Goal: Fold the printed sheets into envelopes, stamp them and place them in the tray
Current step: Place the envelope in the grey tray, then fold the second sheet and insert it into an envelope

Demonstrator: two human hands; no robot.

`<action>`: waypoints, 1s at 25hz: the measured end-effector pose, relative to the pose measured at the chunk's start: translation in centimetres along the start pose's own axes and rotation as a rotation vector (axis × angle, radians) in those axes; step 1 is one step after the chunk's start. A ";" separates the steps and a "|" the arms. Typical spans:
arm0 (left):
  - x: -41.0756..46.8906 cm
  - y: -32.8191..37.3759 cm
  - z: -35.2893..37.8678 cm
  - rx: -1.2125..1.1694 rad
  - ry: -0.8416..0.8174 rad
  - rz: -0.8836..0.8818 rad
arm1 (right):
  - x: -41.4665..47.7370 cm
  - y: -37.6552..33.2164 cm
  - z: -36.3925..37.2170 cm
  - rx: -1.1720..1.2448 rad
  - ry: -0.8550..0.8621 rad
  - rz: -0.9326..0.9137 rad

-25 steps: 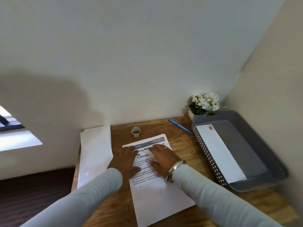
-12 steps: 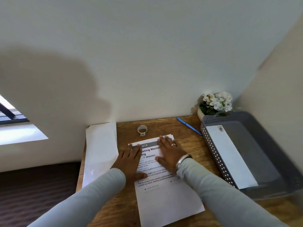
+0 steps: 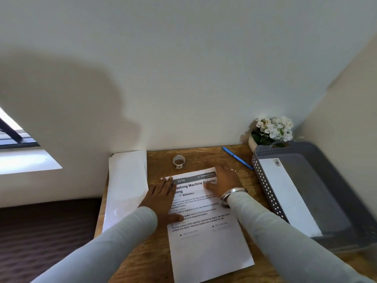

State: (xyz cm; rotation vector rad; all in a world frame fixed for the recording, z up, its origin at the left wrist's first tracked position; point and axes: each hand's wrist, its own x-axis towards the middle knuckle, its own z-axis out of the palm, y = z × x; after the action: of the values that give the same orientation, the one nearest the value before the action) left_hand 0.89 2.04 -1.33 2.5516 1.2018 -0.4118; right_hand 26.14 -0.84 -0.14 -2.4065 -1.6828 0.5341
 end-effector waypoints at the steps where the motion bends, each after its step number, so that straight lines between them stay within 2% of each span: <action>1: 0.0 0.0 -0.1 -0.003 -0.001 0.000 | 0.3 0.0 -0.2 0.127 -0.017 0.049; 3: -0.1 0.0 -0.1 -0.009 0.006 -0.002 | 0.6 0.0 -0.7 0.416 -0.006 0.149; 5: 0.0 -0.1 -0.2 -0.019 0.012 -0.005 | 0.6 0.2 -1.2 0.541 0.044 0.193; 9: -0.3 0.2 -0.4 -0.136 0.062 -0.011 | -0.3 0.9 -1.8 0.575 0.111 0.149; 14: 0.0 0.1 -2.5 -0.289 0.396 -0.061 | -0.8 1.7 -3.0 0.725 0.114 0.070; 18: 0.4 -0.2 -4.3 -0.310 0.542 -0.129 | -0.7 2.3 -3.4 0.794 0.154 0.083; 20: -0.1 -0.2 -4.5 -0.331 0.604 -0.098 | -1.0 2.6 -3.3 0.807 0.142 0.080; 23: -1.0 -0.2 -3.3 -0.387 0.606 0.025 | -1.7 3.2 -3.0 0.729 0.150 0.017; 25: -1.5 -0.3 -1.9 -0.360 0.530 0.130 | -2.7 3.4 -2.8 0.686 0.090 -0.012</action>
State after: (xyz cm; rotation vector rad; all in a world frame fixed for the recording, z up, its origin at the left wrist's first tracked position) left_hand 0.01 1.89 0.91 2.4583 1.1257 0.4992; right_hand 29.37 -4.34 1.89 -1.8847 -1.2055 0.8230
